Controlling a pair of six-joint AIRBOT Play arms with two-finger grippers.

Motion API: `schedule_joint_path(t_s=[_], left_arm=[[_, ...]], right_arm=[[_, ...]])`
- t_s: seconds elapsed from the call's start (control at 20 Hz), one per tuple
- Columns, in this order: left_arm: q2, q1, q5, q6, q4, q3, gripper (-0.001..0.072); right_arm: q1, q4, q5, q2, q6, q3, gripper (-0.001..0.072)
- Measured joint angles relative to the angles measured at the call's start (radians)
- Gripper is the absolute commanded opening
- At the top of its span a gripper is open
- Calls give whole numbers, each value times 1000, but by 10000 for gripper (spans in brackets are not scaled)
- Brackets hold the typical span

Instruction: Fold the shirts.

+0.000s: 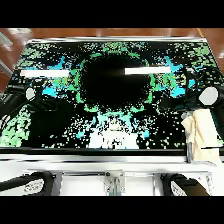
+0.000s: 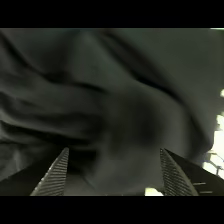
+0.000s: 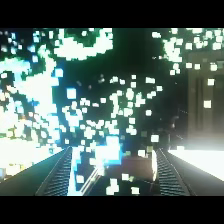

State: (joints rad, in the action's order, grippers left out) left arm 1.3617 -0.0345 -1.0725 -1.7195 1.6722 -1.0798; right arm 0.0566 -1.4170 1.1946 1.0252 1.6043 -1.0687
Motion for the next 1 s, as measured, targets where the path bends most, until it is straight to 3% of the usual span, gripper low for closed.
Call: schedule_joint_path(t_s=[0.15, 0.2, 0.25, 0.3, 0.5, 0.7, 1.0], left_arm=[[97, 46, 38, 48, -102, -16, 717], [125, 55, 48, 63, -137, -19, 668], [146, 61, 52, 74, -163, -21, 332], [164, 67, 51, 83, -186, -23, 63], [175, 73, -21, 141, -245, -61, 46], [33, 21, -68, 218, -357, -127, 46], [-206, -260, -58, 233, -578, -152, 46]], right_arm=[[0, 0, -2, 0, 11, 0, 635], [0, 0, -5, 0, 15, 0, 635], [0, 0, -8, 0, 18, 0, 635], [0, 0, -7, 0, 23, 0, 635], [0, 0, -7, 0, 31, 0, 635], [0, -2, -8, 0, 26, 0, 635], [0, -71, -8, 0, -5, -1, 635]])
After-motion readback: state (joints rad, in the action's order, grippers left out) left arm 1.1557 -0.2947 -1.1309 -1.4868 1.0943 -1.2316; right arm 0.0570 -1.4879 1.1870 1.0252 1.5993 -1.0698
